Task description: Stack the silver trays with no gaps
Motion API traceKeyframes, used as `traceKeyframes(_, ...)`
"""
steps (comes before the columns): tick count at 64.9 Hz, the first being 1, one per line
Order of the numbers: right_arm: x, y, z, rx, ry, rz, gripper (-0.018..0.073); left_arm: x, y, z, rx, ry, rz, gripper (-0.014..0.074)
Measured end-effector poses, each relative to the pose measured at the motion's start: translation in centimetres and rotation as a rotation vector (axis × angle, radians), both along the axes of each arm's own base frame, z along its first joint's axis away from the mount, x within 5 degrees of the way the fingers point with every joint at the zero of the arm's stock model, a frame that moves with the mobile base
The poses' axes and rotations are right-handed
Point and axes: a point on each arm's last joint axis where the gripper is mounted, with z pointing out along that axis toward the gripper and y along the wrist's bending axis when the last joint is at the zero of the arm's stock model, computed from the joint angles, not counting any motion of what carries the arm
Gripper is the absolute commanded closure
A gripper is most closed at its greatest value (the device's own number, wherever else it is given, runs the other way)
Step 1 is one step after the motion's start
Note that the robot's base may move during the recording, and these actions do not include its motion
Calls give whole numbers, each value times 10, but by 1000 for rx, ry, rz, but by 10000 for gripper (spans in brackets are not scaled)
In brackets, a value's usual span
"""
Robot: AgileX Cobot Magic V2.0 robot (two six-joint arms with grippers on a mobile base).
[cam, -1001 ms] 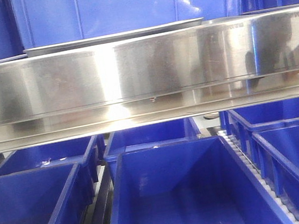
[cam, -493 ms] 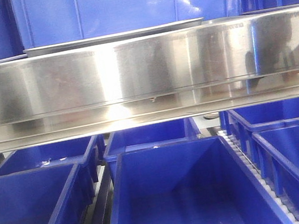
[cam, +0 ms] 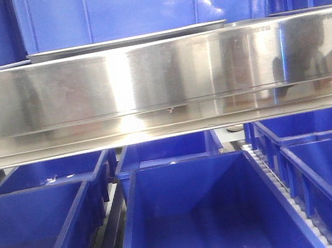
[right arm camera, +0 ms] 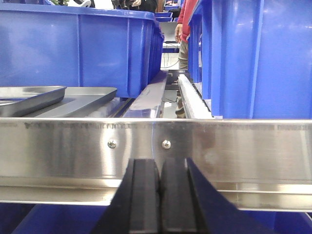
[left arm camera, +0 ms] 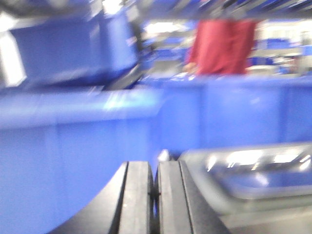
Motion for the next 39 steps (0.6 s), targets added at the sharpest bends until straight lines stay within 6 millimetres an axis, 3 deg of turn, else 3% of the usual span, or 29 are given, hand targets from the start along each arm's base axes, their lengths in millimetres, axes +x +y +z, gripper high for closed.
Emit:
traceKeyframes(23,0,0,0,0,0,0,639,-14,7,-67,-87,21,82,594)
traceKeyframes(39,0,0,0,0,0,0,639,-13,7,-77,-57,63,90,594)
